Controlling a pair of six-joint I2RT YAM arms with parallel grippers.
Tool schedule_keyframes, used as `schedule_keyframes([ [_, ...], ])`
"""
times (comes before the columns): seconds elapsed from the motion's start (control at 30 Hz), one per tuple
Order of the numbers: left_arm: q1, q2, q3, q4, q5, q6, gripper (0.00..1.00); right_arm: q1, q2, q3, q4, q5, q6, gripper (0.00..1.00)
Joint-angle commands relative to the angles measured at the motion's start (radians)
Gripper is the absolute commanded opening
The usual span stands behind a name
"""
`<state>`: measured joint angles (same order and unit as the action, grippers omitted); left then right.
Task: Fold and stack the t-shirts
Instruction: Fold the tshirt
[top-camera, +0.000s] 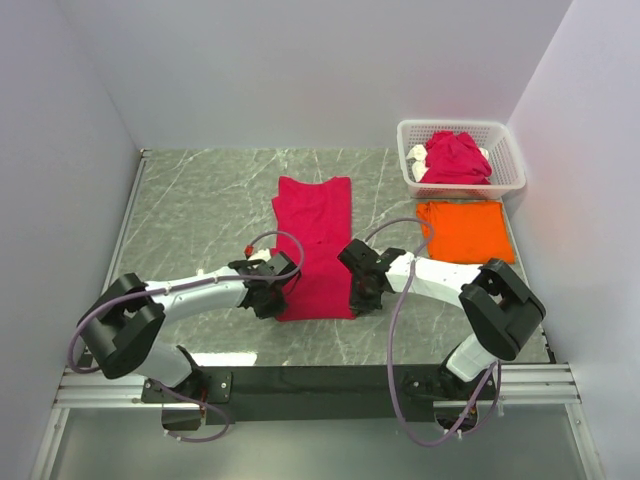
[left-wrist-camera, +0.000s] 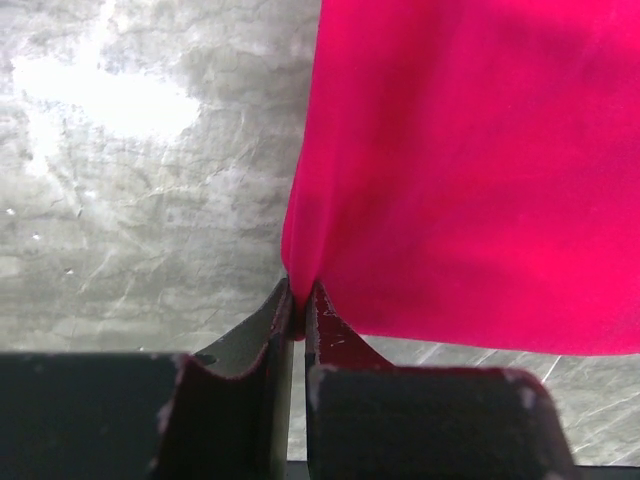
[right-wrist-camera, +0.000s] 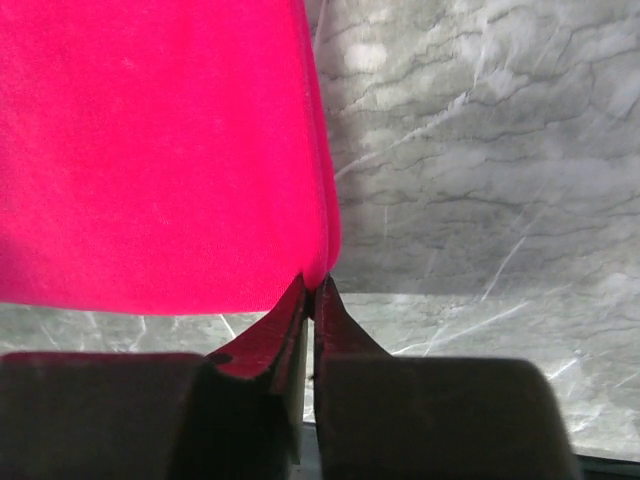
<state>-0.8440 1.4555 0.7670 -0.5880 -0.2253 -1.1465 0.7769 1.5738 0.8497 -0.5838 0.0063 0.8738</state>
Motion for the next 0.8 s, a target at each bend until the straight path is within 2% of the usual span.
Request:
schedule_keyframes([
  [0.0,-0.007,-0.037,-0.003,-0.072,0.015,-0.015,0.01,0.012,0.031,-0.048,-0.048,0.015,-0.001,0.0],
  [0.2,-0.006,-0.116,0.014,-0.134,0.061,0.034,0.01,0.021,-0.053,-0.029,-0.111,0.02,-0.058,0.0],
  [0.33,-0.017,-0.225,-0.031,-0.206,0.165,0.038,0.01,0.071,-0.144,-0.054,-0.194,-0.003,-0.085,0.0],
  [0.43,-0.058,-0.337,-0.084,-0.251,0.218,-0.008,0.01,0.122,-0.237,-0.095,-0.234,-0.071,-0.072,0.0],
  [0.57,-0.167,-0.476,-0.109,-0.308,0.309,-0.088,0.01,0.217,-0.368,-0.129,-0.3,-0.132,-0.032,0.0],
  [0.67,-0.237,-0.526,-0.097,-0.357,0.333,-0.14,0.01,0.265,-0.429,-0.115,-0.361,-0.16,-0.007,0.0],
  [0.77,-0.26,-0.56,-0.077,-0.386,0.345,-0.163,0.01,0.272,-0.478,-0.069,-0.433,-0.154,-0.01,0.0],
])
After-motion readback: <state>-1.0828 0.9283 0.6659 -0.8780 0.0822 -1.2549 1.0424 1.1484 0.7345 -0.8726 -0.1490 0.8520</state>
